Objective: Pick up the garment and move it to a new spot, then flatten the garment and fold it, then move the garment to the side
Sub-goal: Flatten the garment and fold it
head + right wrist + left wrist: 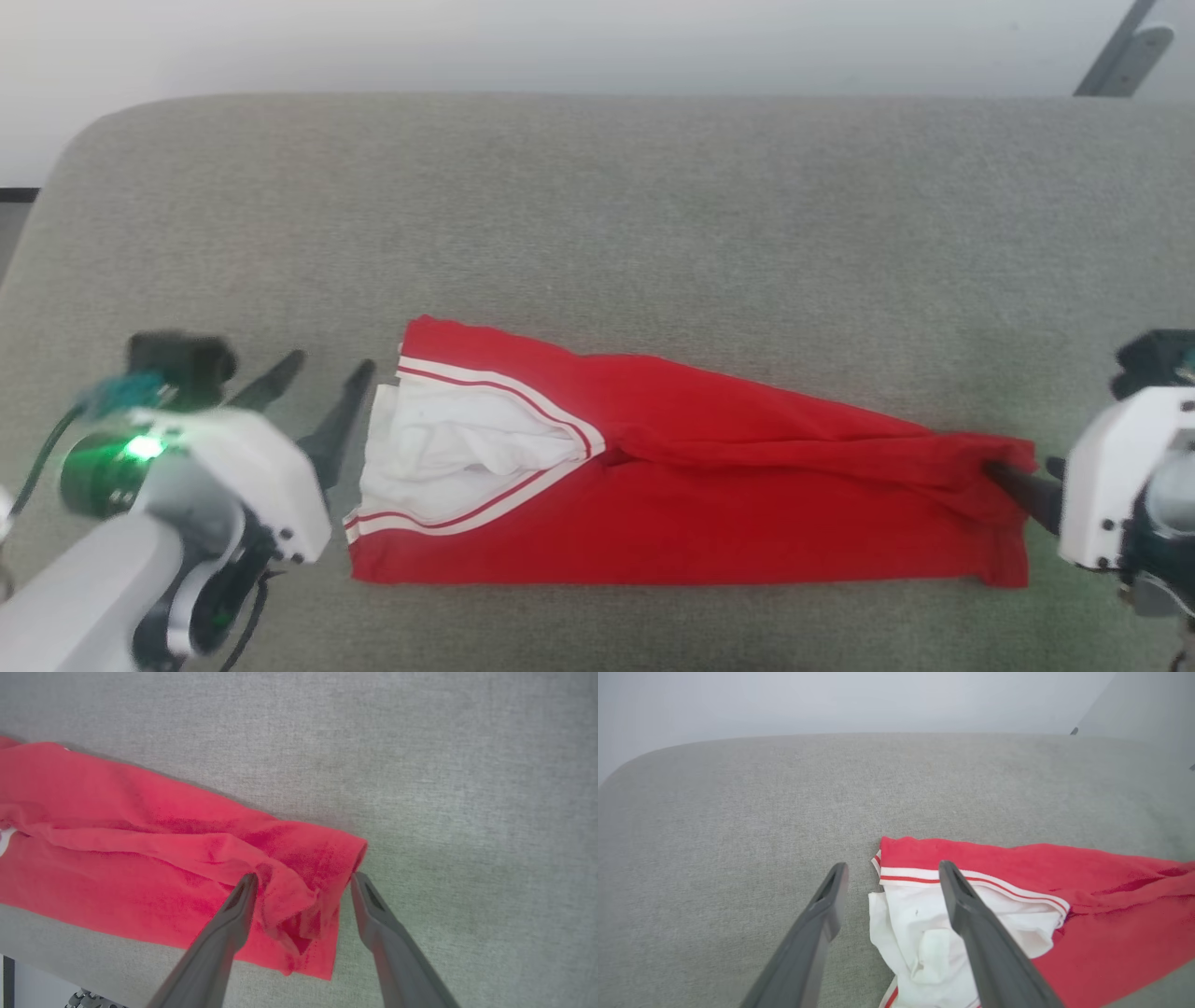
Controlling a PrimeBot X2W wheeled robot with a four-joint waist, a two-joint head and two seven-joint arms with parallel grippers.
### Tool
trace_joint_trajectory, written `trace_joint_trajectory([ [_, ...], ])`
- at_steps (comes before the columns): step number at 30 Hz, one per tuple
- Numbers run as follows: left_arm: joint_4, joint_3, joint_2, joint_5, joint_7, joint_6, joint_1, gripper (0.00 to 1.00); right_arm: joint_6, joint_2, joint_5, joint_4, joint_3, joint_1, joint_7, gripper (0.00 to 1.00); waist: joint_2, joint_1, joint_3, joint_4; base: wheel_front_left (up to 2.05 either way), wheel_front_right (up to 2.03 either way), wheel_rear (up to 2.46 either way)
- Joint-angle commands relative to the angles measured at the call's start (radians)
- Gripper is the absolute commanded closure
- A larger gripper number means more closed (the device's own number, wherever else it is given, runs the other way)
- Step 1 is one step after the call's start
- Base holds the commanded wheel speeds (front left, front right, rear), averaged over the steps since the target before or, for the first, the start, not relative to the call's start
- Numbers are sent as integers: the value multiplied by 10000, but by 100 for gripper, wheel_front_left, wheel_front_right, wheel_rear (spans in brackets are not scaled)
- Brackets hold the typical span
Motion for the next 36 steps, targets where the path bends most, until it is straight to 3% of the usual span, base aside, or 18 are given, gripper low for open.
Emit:
trace_joint_trajectory([
  [1, -88, 203, 92, 185, -547, 160, 383, 0, -6, 70, -28, 0, -228, 171, 114, 0, 0, 0, -77, 115, 0, 0, 0],
  [10, -363, 1376, 172, -73, -3083, 614, 2113, 0, -6, 229, -41, 618, -1196, 486, 696, 0, 0, 0, -48, 692, 0, 0, 0],
  [16, -304, 2100, 4, -75, -3544, 552, 2724, 0, -6, 283, 19, 1525, -1055, 179, 399, 0, 0, 0, 84, 1013, 0, 0, 0],
  [21, -122, 2773, -372, 343, -3652, 242, 3141, 0, -3, 283, 157, 2922, -378, -222, 73, 0, 0, 0, 188, 1227, 0, 0, 0],
  [22, -135, 3193, -653, 647, -3661, 137, 3222, 0, -1, 321, 440, 3254, 28, -315, 98, 100, 0, 0, 208, 1282, 0, 0, 0],
  [30, -27, 4258, -1419, 1429, -3649, -357, 3747, 0, -3, 8, 1184, 3437, 34, -822, 68, 100, 0, 0, 249, 1216, 0, 0, 0],
  [36, 32, 4851, -1911, 1855, -3649, -768, 3916, 0, -15, -747, 1220, 3042, -698, -988, -20, 100, 0, 0, 305, 799, 0, 0, 0],
])
